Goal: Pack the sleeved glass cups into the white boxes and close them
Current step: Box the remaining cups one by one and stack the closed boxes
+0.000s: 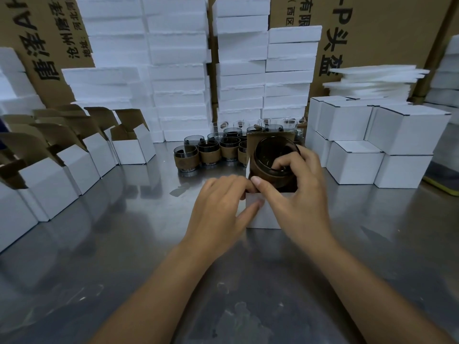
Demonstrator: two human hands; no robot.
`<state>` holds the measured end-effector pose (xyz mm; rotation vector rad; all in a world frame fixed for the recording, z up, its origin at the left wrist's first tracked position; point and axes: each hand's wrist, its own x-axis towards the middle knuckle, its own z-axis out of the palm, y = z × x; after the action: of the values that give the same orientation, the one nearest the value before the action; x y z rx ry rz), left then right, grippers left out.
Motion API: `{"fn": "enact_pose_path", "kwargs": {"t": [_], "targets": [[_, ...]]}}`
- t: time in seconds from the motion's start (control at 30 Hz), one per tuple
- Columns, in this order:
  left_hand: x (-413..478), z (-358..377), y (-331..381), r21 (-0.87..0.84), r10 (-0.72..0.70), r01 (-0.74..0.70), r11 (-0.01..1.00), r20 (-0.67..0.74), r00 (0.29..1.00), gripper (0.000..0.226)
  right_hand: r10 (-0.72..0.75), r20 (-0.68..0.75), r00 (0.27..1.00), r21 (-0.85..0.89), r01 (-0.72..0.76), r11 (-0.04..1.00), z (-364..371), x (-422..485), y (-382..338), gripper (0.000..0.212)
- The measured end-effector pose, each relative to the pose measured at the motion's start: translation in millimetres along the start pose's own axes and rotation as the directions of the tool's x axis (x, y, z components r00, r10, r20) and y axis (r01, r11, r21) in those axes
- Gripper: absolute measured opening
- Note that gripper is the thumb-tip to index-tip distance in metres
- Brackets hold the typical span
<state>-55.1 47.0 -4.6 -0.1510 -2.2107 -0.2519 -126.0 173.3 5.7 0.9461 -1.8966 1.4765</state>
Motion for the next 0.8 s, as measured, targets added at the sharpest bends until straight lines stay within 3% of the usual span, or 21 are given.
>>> {"fn": "enact_pose_path", "kwargs": {"t": [0.2,0.43,0.6,0.8], "targets": [[0.1,0.0,-1.5,-0.015,-0.012,0.012,1.0,-0.005,1.0,0.019,-0.026,0.128,0.991,-0.12,0.041,0.992,-2.8,-0.8,0.9,0.017],[-0.6,0.6,-1.6,-0.018,-0.024,0.024,1.0,-0.028,0.999,0.02,0.056,0.209,0.976,-0.088,-0.038,0.995,-6.1,1.4,-0.8,0.016],[-0.4,0.3,-1.5,-0.025,-0.015,0.015,1.0,-0.02,1.0,0.019,0.072,0.294,0.953,-0.168,-0.023,0.986,-4.9,1.6,0.8,0.007],[-0.5,-1.0,-1.6,-0.034,-0.006,0.006,0.999,-0.017,1.0,0.018,-0.014,0.371,0.928,-0.274,0.124,0.954,-5.1,1.3,5.2,0.03]]}}
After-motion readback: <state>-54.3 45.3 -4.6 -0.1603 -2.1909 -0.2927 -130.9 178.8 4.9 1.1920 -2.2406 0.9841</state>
